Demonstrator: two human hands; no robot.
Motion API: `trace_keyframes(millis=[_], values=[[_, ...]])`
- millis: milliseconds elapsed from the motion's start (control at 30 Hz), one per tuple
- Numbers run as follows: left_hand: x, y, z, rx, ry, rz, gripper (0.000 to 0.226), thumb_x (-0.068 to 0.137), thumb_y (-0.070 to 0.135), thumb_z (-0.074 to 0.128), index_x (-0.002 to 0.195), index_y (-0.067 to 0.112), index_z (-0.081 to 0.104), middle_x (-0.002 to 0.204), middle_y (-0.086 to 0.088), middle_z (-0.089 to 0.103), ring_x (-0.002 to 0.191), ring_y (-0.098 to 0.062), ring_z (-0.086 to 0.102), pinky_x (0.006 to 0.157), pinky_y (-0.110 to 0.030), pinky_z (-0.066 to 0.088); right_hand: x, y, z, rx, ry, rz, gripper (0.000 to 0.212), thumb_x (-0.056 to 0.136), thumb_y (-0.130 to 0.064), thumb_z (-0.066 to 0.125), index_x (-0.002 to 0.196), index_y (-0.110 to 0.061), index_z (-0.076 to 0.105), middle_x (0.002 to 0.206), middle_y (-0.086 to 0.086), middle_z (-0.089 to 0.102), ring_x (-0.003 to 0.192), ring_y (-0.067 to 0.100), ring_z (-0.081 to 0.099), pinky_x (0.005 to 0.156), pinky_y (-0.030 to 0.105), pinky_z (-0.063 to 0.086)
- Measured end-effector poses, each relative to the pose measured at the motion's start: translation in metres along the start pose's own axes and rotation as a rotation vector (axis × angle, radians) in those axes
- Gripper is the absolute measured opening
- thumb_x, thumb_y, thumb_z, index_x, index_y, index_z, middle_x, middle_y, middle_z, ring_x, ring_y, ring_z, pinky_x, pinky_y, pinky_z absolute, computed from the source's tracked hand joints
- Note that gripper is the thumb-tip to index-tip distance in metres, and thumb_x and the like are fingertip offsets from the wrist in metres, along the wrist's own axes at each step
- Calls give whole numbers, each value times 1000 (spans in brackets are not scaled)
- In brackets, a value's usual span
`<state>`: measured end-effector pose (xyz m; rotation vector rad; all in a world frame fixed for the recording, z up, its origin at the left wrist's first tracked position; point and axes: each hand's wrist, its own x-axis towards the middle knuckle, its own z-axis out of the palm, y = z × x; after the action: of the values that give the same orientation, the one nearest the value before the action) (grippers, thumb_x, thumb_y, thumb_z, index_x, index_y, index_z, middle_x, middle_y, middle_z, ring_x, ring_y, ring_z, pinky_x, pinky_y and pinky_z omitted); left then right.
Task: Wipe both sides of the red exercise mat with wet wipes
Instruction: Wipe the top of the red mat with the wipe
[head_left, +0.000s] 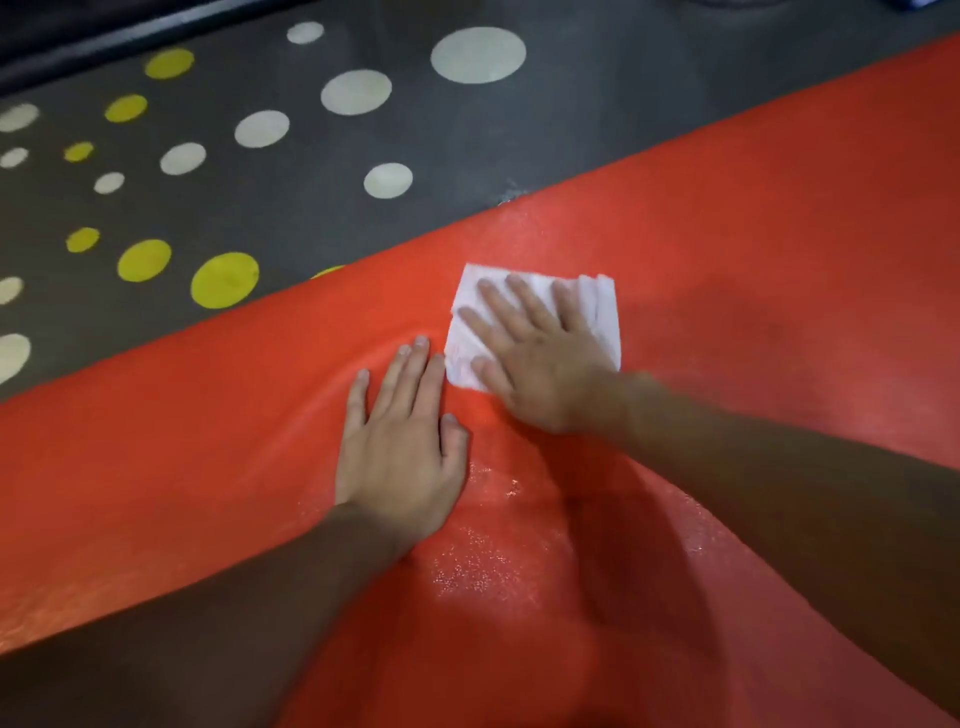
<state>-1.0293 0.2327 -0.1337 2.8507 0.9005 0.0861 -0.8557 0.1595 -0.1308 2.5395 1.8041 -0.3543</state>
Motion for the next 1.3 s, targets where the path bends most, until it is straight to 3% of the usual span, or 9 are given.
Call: trace_keyframes(millis=[67,233,433,600,767,933,1067,1133,1300], values=[[0,1,1,-9,5,12,66,89,37,24,152,17,32,164,3,16,151,-10,10,122,-45,8,-16,13,0,-33,-6,-66,71,87,-59,-9,155,-40,-6,165,-6,-13,152,20,-12,118,54,-9],[1,0,0,-13,-8,13,67,90,38,22,154,19,28,164,4,13,151,-8,6,123,-43,4,-10,40,-4,18,-11,321,59,101,-50,6,156,-35,-9,165,-2,-17,151,23,-18,118,56,-10],[1,0,-1,-12,-4,1,69,88,38,21,153,17,31,164,3,14,151,-8,8,123,-43,5,-61,10,10,-18,-15,-67,66,94,-56,1,157,-37,7,166,-2,1,153,23,-3,121,53,-3],[1,0,0,-18,-2,-2,68,89,39,21,154,18,29,164,4,13,151,-8,7,123,-43,4,-50,25,9,-19,18,330,71,87,-54,-13,155,-34,-10,165,-1,-16,151,25,-18,118,55,-12],[1,0,0,-22,0,-10,68,88,38,23,153,18,30,164,4,13,151,-7,6,123,-43,4,-84,1,17,-22,-23,-83,64,97,-56,11,157,-32,16,165,1,7,152,27,3,120,56,1],[1,0,1,-39,8,-9,68,89,38,23,154,20,29,164,4,13,151,-7,6,123,-42,2,-70,28,12,-21,9,316,68,91,-55,-8,156,-36,-8,165,-2,-14,151,23,-14,119,54,-10],[1,1,0,-37,14,-10,68,88,38,23,153,20,30,164,4,14,151,-7,6,123,-42,3,-102,-14,25,-21,8,13,63,99,-53,16,156,-28,20,165,8,12,152,32,9,119,59,6],[0,1,0,-36,17,-15,67,89,39,23,153,20,30,164,4,14,151,-7,7,123,-41,2,-111,6,22,-56,-25,-96,60,100,-55,16,156,-33,21,165,1,14,152,26,10,120,55,8],[0,1,1,-35,25,-17,67,88,38,23,152,20,31,164,4,15,151,-8,9,123,-41,1,-105,11,17,-45,7,310,68,91,-55,-7,156,-34,-8,165,-1,-15,151,24,-17,118,56,-10]])
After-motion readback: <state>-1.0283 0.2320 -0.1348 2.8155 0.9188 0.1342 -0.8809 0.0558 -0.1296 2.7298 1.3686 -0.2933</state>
